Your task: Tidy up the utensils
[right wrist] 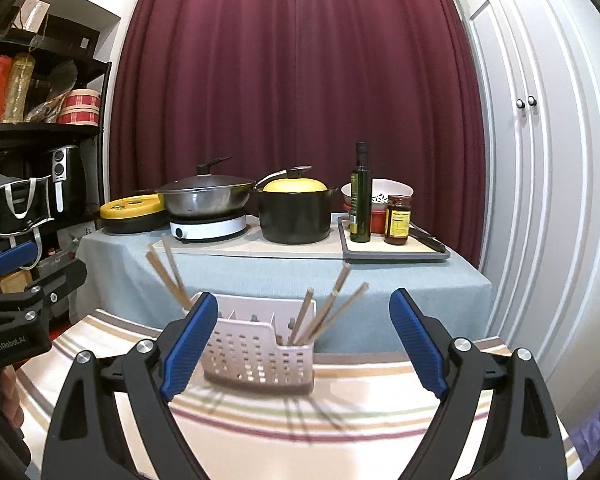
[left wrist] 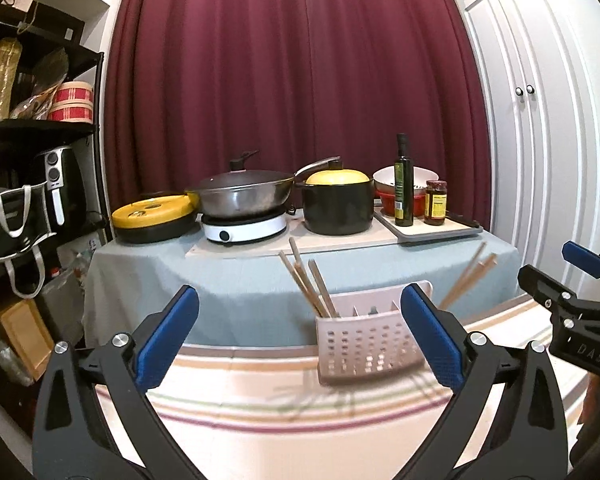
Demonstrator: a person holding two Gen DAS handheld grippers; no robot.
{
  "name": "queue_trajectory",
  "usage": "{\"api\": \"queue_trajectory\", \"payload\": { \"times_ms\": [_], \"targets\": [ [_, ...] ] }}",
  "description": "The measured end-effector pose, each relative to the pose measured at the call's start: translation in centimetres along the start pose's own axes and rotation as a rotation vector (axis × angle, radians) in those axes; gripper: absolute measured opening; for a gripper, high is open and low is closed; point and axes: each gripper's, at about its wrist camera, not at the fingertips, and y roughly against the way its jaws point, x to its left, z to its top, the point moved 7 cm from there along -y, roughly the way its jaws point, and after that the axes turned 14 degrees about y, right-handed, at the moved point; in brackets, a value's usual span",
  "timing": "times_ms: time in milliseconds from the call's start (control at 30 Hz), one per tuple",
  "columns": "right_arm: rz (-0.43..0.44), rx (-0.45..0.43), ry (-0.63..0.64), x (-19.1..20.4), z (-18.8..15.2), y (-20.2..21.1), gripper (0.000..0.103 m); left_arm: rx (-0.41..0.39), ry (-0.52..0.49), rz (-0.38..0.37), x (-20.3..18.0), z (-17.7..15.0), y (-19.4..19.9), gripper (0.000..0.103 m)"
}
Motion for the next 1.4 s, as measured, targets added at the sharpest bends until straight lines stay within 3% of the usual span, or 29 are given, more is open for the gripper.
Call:
{"api": "queue_trajectory", "payload": {
  "times_ms": [433, 700, 1400],
  "targets": [
    [-0.028, -0.037, -0.005, -1.1, 1.0, 7.6, 0.085, -0.052, 0.023, -0.02, -0.2, 1.4, 9.2, 0.099],
    [-0.045, -0.091, 0.004, -1.1, 2.5, 10.8, 0.086, -0.086, 0.046, -0.027, 0.4, 2.7, 12.5, 0.099],
    [-0.053, -0.142, 0.021, -0.7, 3.8, 13.0, 0.086, -0.117, 0.068, -0.041, 0.8, 3.1, 14.8, 0.099]
  ]
}}
